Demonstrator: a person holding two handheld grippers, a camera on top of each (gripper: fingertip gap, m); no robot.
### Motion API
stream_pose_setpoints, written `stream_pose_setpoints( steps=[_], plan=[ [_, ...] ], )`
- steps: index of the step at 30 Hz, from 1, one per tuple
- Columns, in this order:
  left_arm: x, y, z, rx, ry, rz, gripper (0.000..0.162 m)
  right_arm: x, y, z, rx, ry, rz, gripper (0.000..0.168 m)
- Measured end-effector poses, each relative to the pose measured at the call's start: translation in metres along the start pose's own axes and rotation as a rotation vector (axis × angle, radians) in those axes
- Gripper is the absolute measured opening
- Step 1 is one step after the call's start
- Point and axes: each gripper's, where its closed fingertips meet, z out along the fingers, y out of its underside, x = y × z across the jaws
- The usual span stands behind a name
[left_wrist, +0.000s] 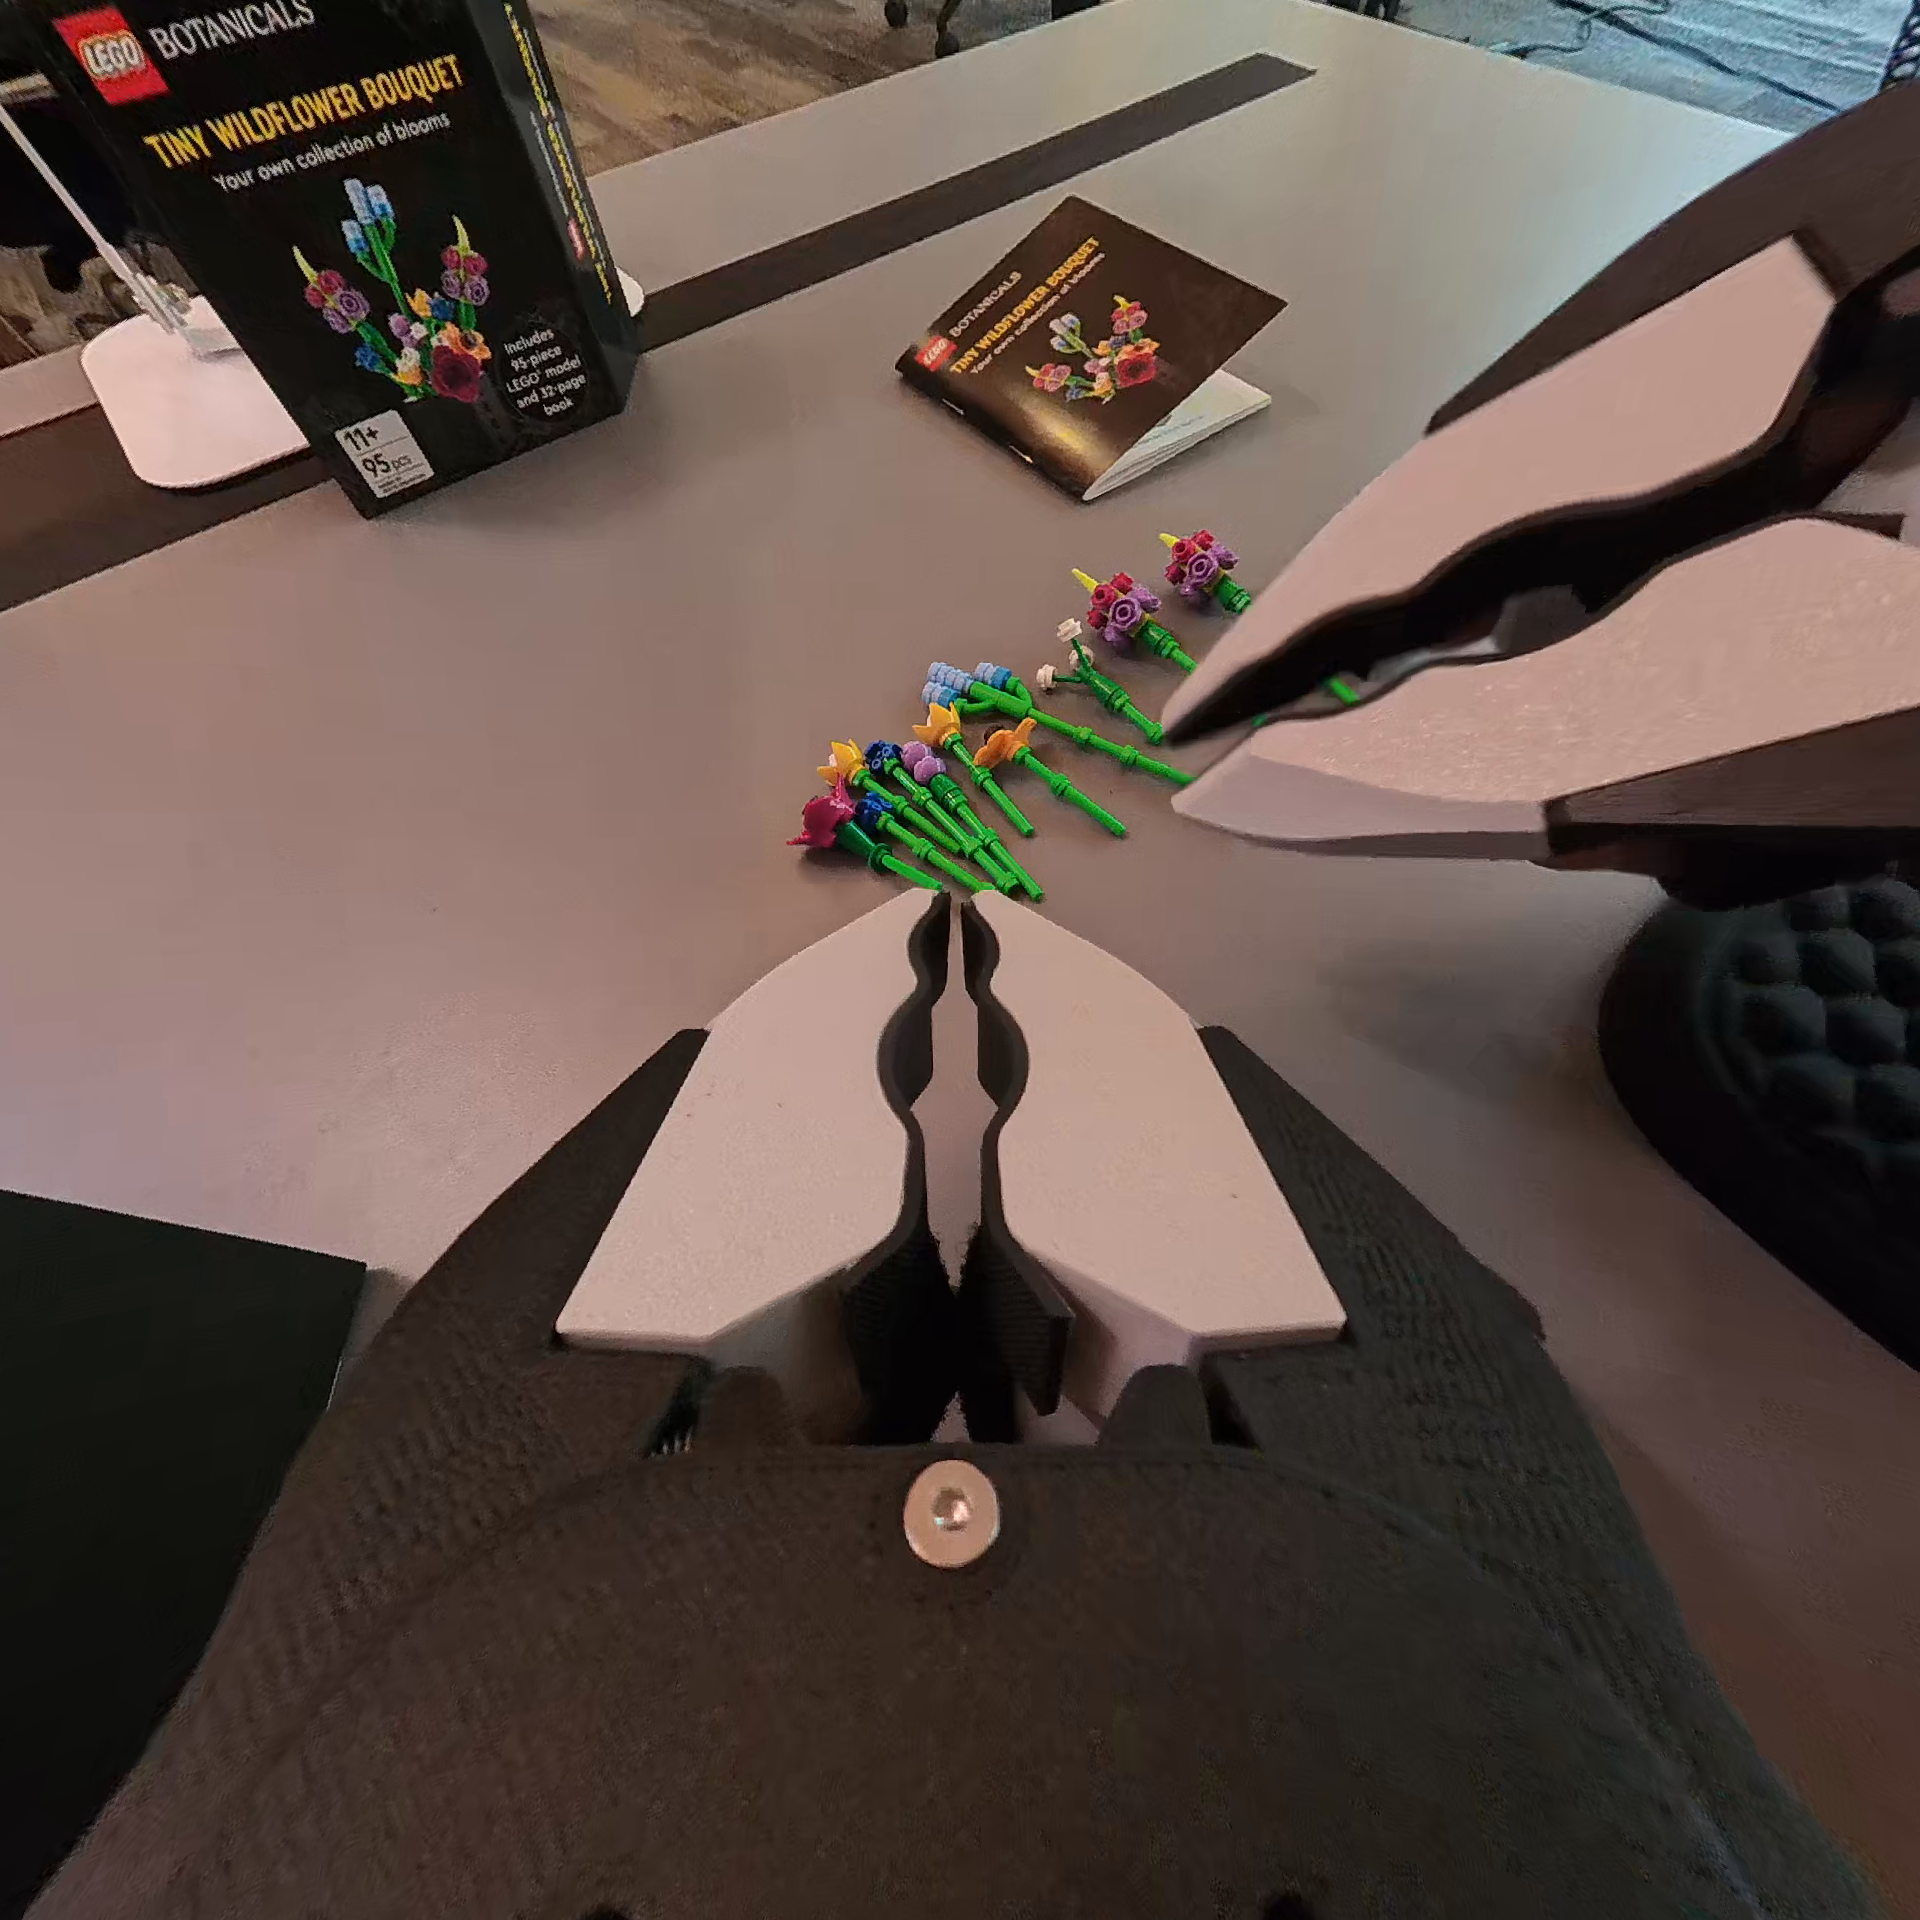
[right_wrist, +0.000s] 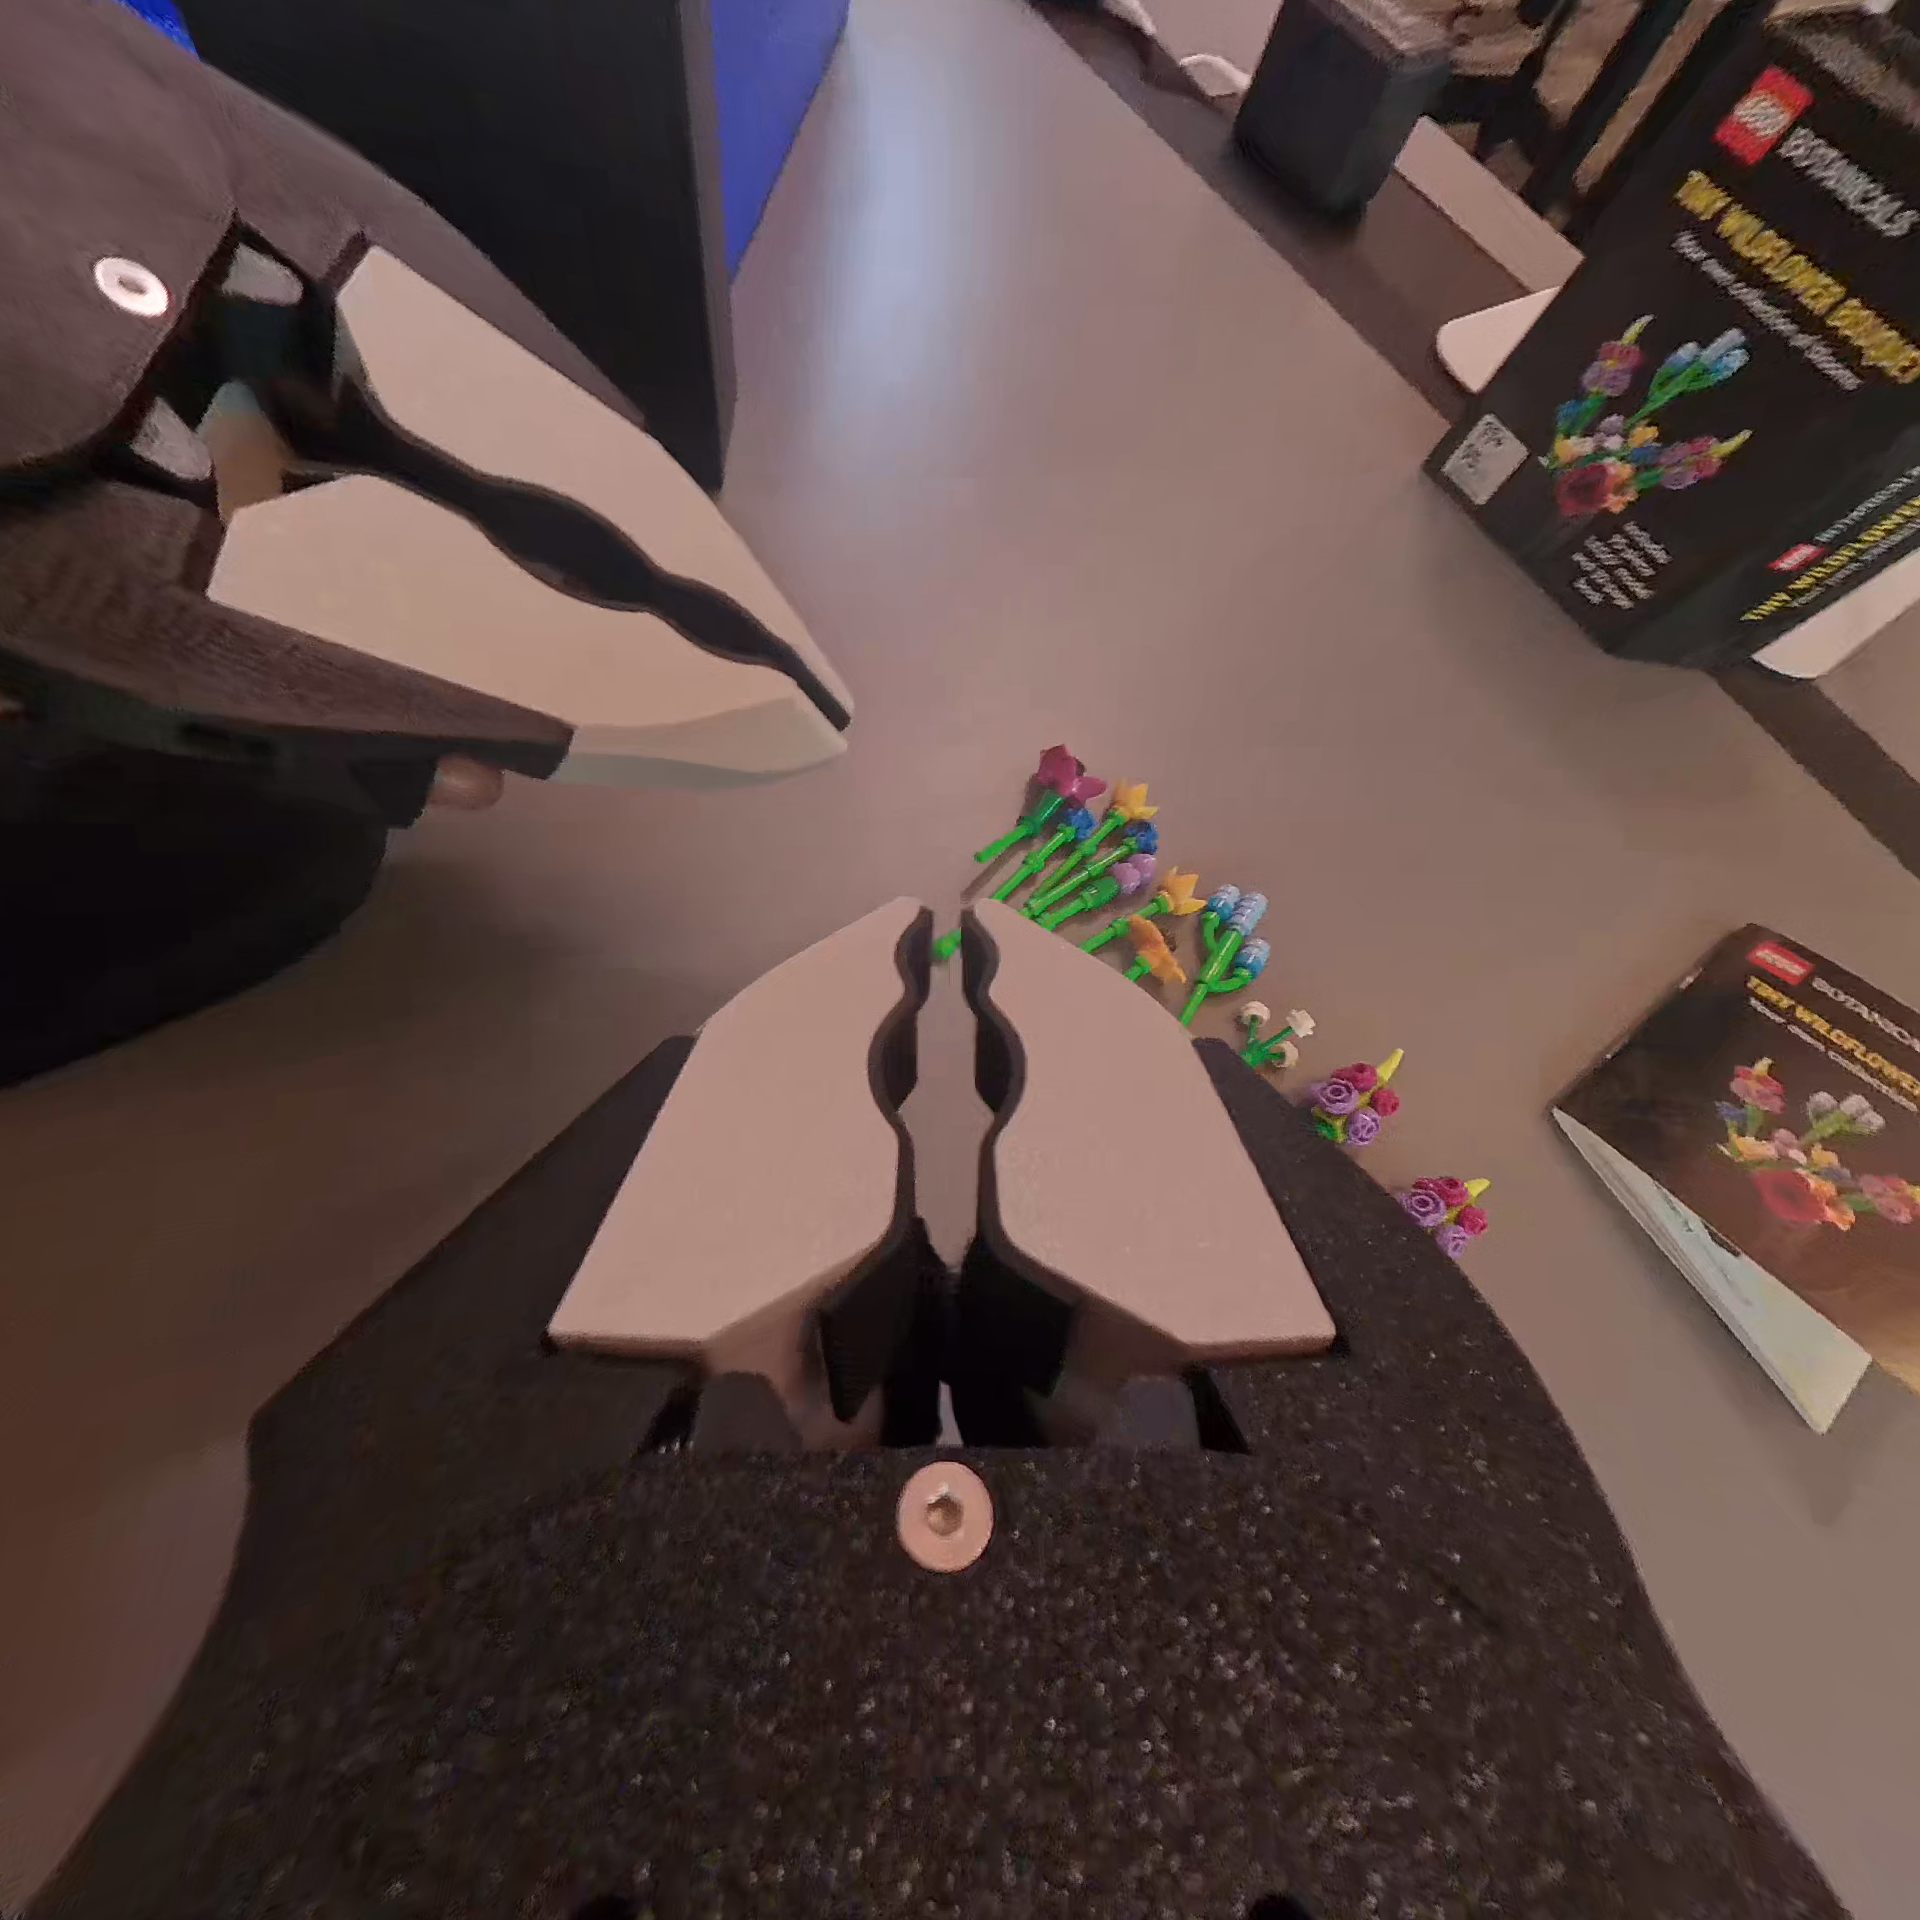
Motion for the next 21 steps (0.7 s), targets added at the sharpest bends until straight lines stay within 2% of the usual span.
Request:
stream_pose_setpoints(
  steps=[2, 3, 4, 5, 8, 9, 10, 13, 14, 16, 18, 19, 20, 21],
  plan=[
    [-0.001, 0.001, 0.000, -0.001, 0.003, -0.001, 0.003, 0.000, -0.001, -0.001, 0.009, 0.007, 0.033, 0.029],
    [-0.002, 0.001, 0.000, -0.001, 0.005, -0.003, 0.003, -0.002, 0.004, 0.000, -0.023, -0.012, 0.039, 0.028],
    [-0.002, 0.001, 0.000, 0.000, 0.007, -0.007, 0.003, -0.008, 0.013, 0.003, -0.069, -0.052, 0.023, 0.001],
    [-0.003, 0.001, 0.000, 0.000, 0.010, -0.010, 0.003, -0.010, 0.021, 0.006, -0.104, -0.061, 0.017, 0.000],
    [-0.003, 0.005, 0.002, -0.008, 0.016, -0.012, 0.004, 0.000, 0.021, 0.009, -0.091, 0.000, 0.015, 0.001],
    [-0.003, 0.006, 0.003, -0.014, 0.017, -0.013, 0.004, 0.007, 0.013, 0.007, -0.049, 0.033, 0.026, 0.005],
    [-0.003, 0.007, 0.004, -0.018, 0.020, -0.017, 0.004, 0.012, 0.005, 0.005, -0.010, 0.058, 0.042, 0.016],
    [-0.002, 0.009, 0.005, -0.021, 0.032, -0.027, 0.005, 0.017, 0.007, 0.009, -0.048, 0.035, 0.035, 0.000],
    [-0.002, 0.009, 0.006, -0.023, 0.033, -0.025, 0.005, 0.021, 0.012, 0.011, -0.079, 0.052, 0.037, 0.000],
    [-0.002, 0.009, 0.005, -0.022, 0.034, -0.025, 0.006, 0.027, 0.006, 0.005, -0.036, 0.103, 0.055, 0.002],
    [-0.002, 0.009, 0.005, -0.019, 0.038, -0.031, 0.006, 0.028, 0.003, -0.004, -0.004, 0.119, 0.081, 0.024],
    [-0.002, 0.009, 0.005, -0.019, 0.040, -0.033, 0.007, 0.025, 0.008, -0.006, -0.030, 0.101, 0.087, 0.026],
    [-0.002, 0.010, 0.005, -0.021, 0.044, -0.033, 0.007, 0.019, 0.017, -0.006, -0.074, 0.067, 0.079, 0.002],
    [-0.001, 0.010, 0.005, -0.022, 0.047, -0.033, 0.007, 0.015, 0.028, -0.005, -0.109, 0.044, 0.072, 0.000]
  ],
)
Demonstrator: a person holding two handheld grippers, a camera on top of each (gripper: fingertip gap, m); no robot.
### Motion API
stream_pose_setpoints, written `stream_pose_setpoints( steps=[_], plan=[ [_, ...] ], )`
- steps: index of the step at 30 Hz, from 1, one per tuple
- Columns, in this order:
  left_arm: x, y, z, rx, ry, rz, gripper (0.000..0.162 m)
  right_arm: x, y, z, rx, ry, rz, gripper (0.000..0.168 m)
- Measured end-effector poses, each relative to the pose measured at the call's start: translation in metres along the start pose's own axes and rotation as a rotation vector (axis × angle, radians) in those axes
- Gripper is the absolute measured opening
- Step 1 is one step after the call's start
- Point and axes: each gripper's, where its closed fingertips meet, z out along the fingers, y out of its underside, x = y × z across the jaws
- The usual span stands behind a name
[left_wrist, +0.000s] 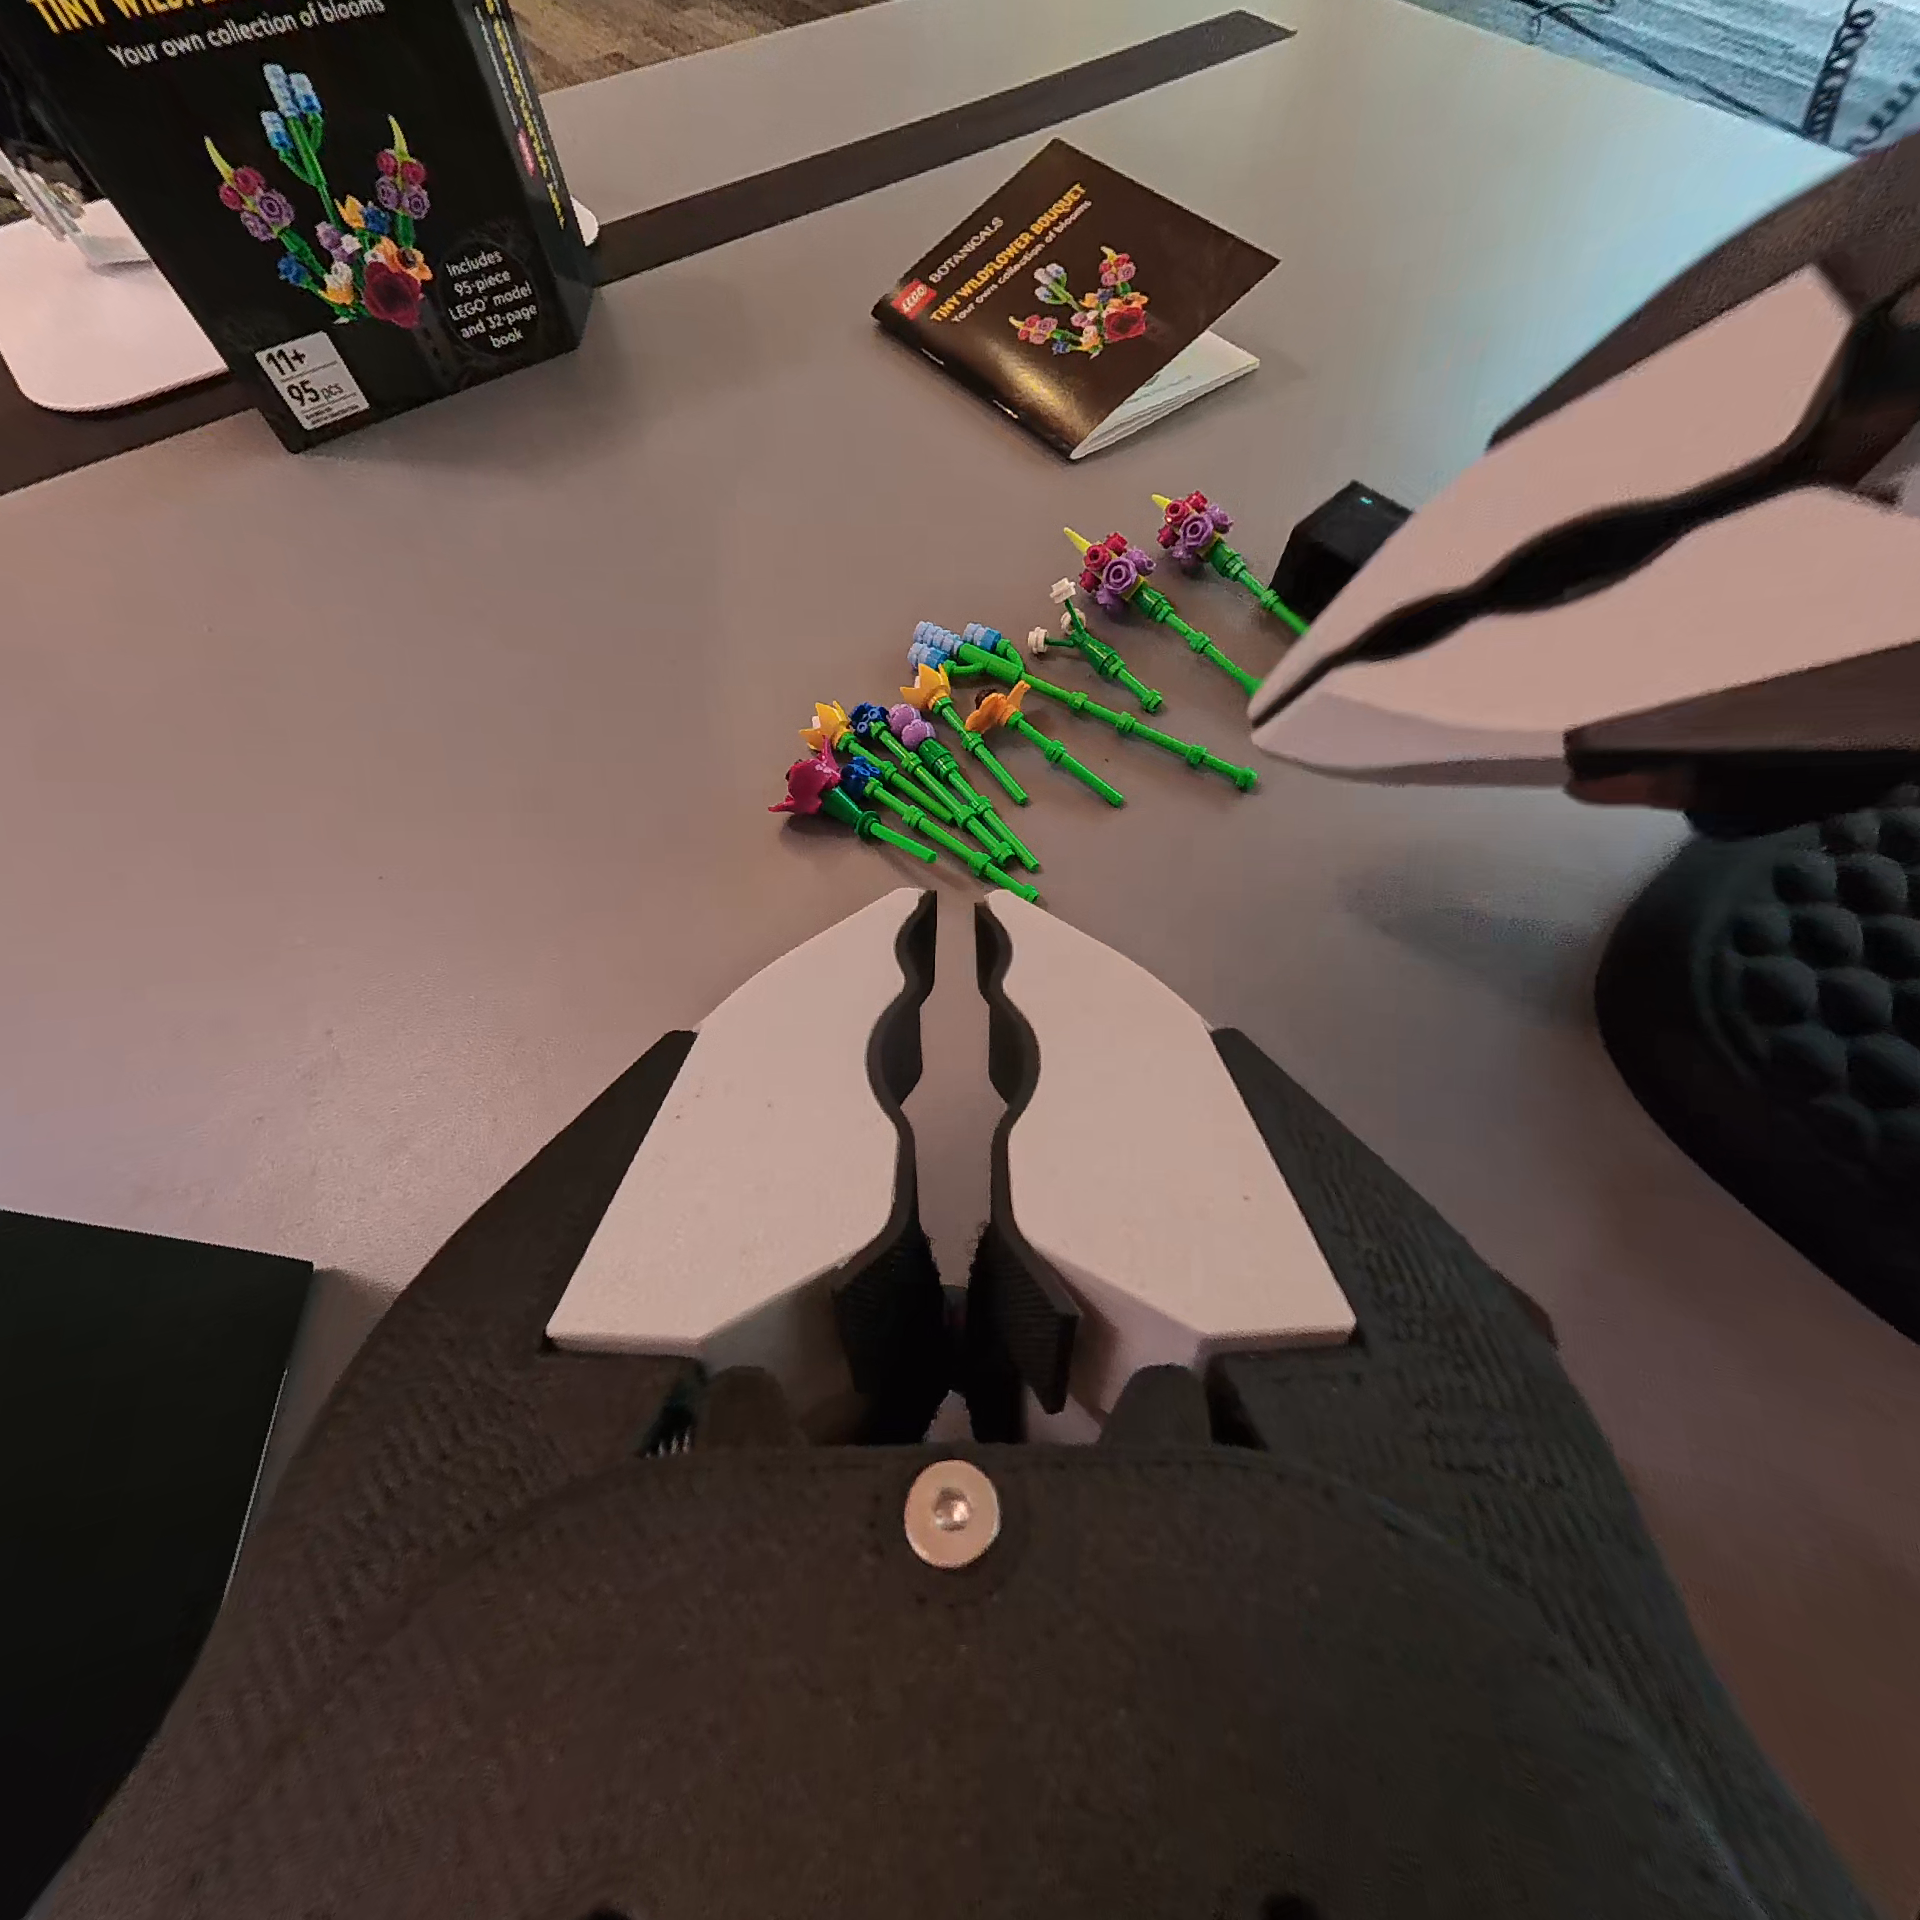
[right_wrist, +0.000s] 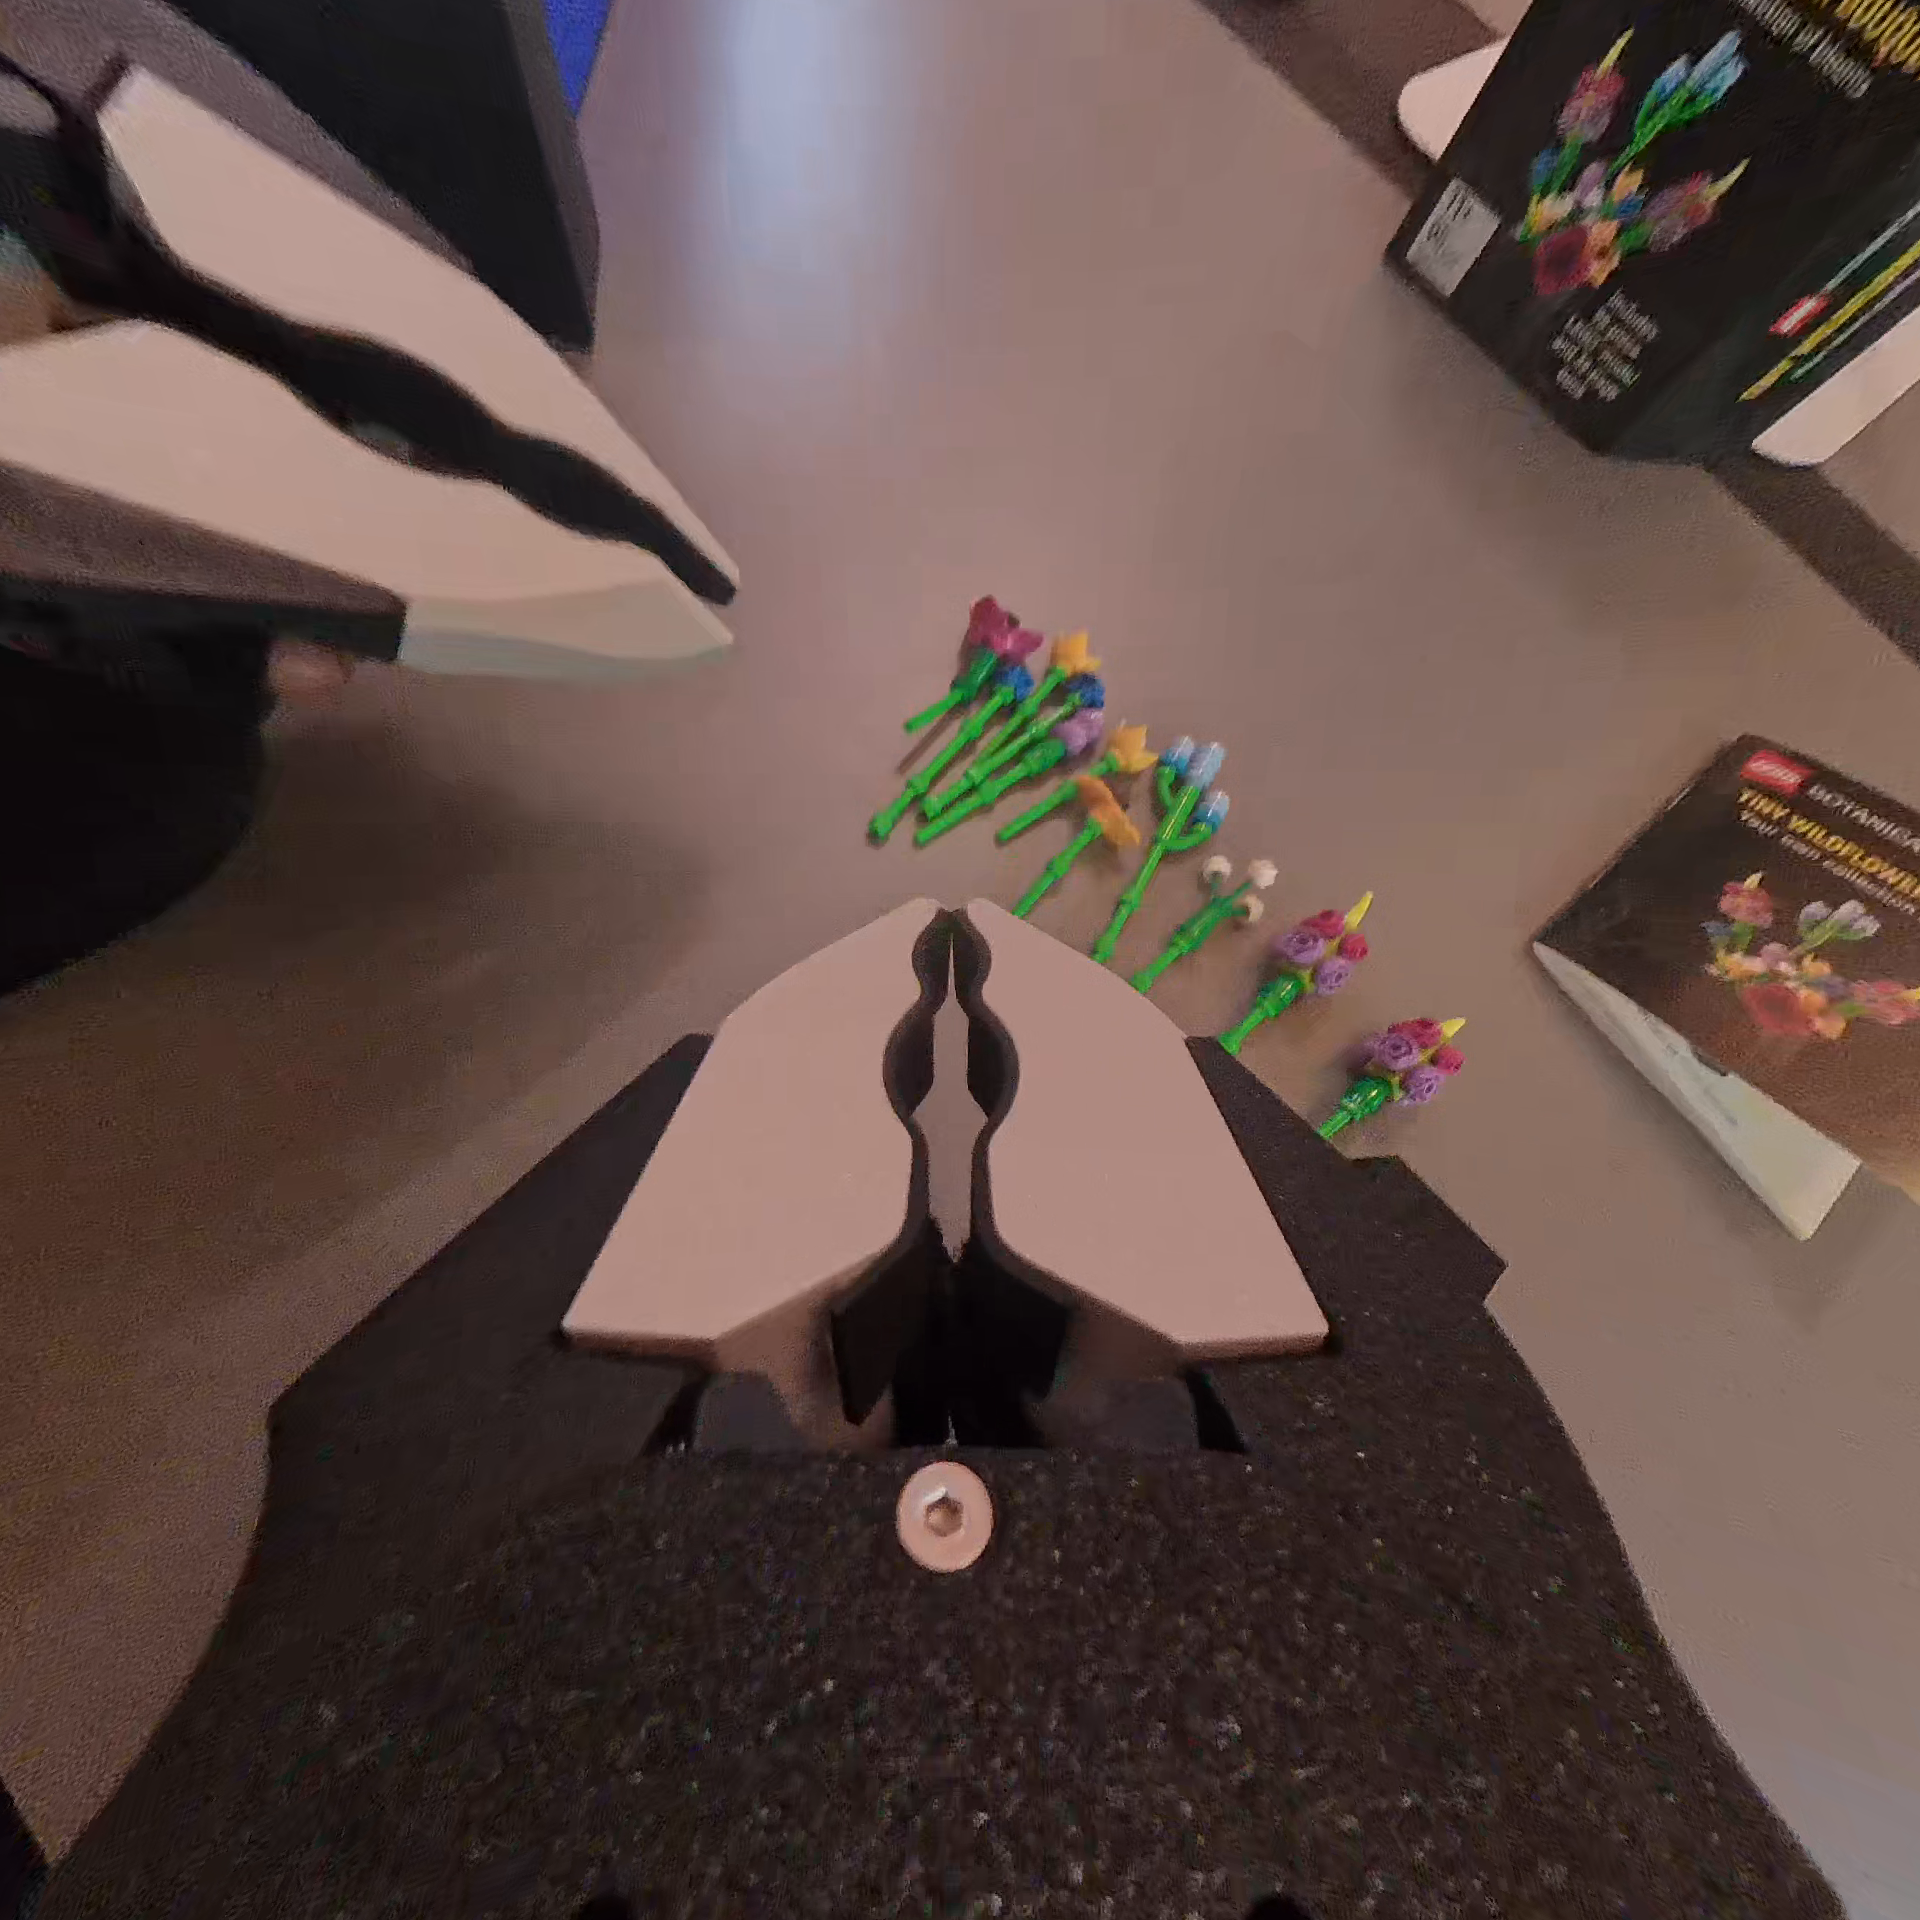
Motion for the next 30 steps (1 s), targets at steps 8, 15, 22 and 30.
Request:
stream_pose_setpoints(
  steps=[8, 15, 22, 30],
  plan=[
    [0.002, 0.001, 0.000, -0.001, 0.007, 0.005, 0.008, 0.029, -0.008, -0.010, 0.071, 0.088, 0.065, 0.011],
    [0.001, 0.004, 0.000, -0.004, 0.009, -0.004, 0.012, 0.031, 0.002, -0.021, 0.069, 0.114, 0.106, 0.019],
    [0.003, 0.005, 0.000, -0.011, 0.015, 0.002, 0.013, 0.038, 0.018, -0.030, 0.051, 0.162, 0.134, 0.017],
    [0.004, 0.006, 0.001, -0.020, 0.019, 0.012, 0.014, 0.052, 0.032, -0.027, -0.041, 0.130, 0.130, 0.000]
  ],
)
